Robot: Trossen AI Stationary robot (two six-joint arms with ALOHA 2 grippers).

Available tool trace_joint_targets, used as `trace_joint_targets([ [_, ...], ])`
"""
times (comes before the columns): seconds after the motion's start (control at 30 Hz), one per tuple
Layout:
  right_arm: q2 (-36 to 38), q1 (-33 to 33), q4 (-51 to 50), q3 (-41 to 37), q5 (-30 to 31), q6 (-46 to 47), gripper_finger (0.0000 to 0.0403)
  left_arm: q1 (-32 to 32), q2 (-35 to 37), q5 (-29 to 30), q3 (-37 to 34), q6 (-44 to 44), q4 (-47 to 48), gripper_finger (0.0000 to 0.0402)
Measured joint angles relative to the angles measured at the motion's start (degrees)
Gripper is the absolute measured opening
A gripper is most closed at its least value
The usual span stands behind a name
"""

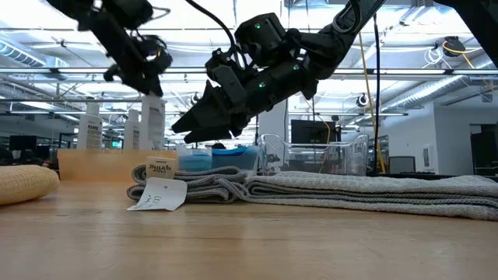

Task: Pick & Place Kitchen Items
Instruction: Put the white plastic restorer bottle into the orange bin, then put the gray towel into the right transparent bin

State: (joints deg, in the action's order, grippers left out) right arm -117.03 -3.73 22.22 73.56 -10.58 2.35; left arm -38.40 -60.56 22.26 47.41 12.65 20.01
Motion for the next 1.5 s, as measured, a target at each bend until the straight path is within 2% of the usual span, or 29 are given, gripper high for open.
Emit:
trace_joint_targets([
  [0.33, 0.00, -0.02, -0.02, 0.00, 0.01, 0.00, 0.0332, -1.80, -9.22, -0.26, -0.06, -0.90, -9.32, 0.0120],
  [0.67, 0.00, -0.02, -0.02, 0.00, 0.02, 0.00, 0.0331, -1.76, -13.35, -1.46, -0.06, -0.30, -10.38, 0.0120],
  [0.83, 0.00, -0.02, -0.02, 0.00, 0.02, 0.00, 0.0331, -1.76, -13.37, -1.44, -0.06, -0.41, -10.12, 0.0135],
  [1.2, 0.04, -0.02, -0.02, 0.02, 0.02, 0.00, 0.0332, -1.59, -12.25, -1.46, -0.06, -0.21, -8.94, 0.0218],
  [1.5, 0.04, -0.02, -0.02, 0.04, 0.02, -0.02, 0.0331, -1.54, -4.55, -5.89, -0.06, -1.87, -7.00, 0.0236],
])
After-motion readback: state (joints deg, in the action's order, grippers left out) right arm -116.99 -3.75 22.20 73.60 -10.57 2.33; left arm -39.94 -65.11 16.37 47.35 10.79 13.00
